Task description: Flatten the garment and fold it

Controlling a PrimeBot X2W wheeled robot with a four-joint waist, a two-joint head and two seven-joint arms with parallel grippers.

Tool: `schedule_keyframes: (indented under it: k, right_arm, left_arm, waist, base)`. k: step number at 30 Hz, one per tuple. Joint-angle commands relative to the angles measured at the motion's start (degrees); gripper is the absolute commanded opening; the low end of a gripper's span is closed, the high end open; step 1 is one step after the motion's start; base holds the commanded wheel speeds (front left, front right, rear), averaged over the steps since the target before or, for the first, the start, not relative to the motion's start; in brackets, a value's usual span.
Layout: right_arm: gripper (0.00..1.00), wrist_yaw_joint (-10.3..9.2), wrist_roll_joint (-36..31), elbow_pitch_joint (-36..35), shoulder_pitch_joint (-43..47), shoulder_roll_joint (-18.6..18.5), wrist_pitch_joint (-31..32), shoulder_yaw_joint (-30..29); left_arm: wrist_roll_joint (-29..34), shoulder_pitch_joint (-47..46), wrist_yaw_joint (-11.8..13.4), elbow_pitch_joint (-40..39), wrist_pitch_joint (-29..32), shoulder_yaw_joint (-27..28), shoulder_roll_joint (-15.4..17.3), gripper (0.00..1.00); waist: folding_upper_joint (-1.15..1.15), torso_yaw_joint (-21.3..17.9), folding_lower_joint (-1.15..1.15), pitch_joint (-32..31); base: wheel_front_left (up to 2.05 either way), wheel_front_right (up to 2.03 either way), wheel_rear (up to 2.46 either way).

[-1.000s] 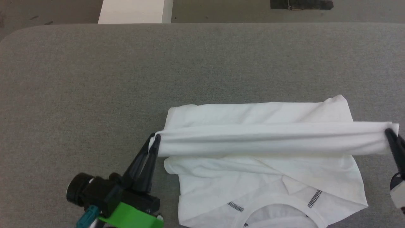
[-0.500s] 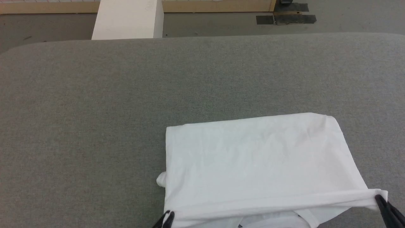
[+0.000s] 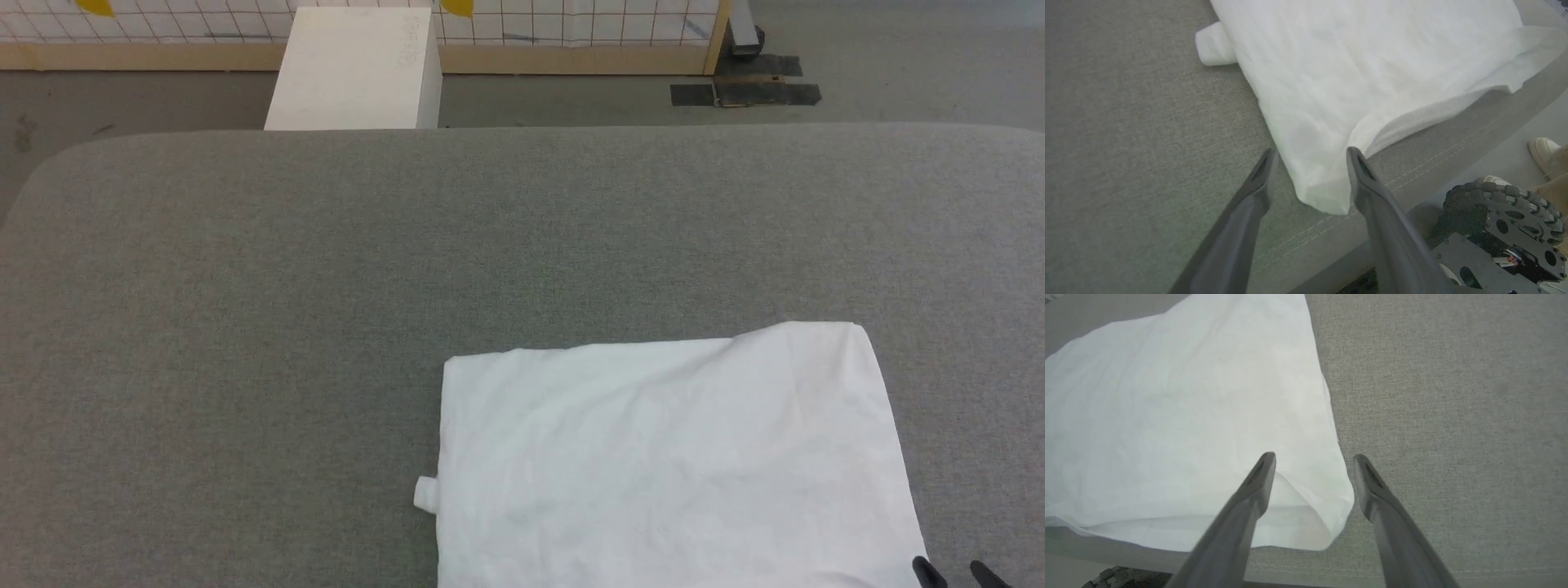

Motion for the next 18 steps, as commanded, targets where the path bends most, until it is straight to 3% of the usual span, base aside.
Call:
schedule_keyframes:
  k: [1, 8, 14, 18]
  right_arm:
    - [1.00, -0.10, 0.93, -0.43, 0.81, -0.15, -0.08, -0.39]
    - [1.00, -0.10, 3.49, -4.30, -1.66, -0.25, -0.80, -5.33]
    - [1.00, -0.10, -0.45, -3.11, -7.68, -0.71, -0.79, -6.25]
    - [1.00, -0.10, -1.87, -0.48, -11.67, -1.43, 0.68, -4.01]
  left_arm:
    - [-1.30, -0.83, 0.47, 0.09, -0.98, 0.96, -0.61, 1.00]
    - [-8.75, -0.55, 4.63, -6.03, -6.98, 11.24, -4.26, 1.00]
    - [-4.12, -4.50, 10.53, -12.67, -8.10, 16.36, -8.47, 1.00]
    - [-1.58, -6.84, 12.19, -14.89, -8.19, 17.60, -12.10, 1.00]
  waist:
    - [0.00, 0.13, 0.00, -0.29]
    - [0.00, 0.26, 0.00, 0.32]
    - [0.00, 0.48, 0.00, 2.20]
    - [0.00, 0.97, 0.00, 3.64]
  base:
    - [0.00, 0.00, 0.00]
    - [0.00, 0.00, 0.00]
    - [0.00, 0.00, 0.00]
    - [0.00, 0.00, 0.00]
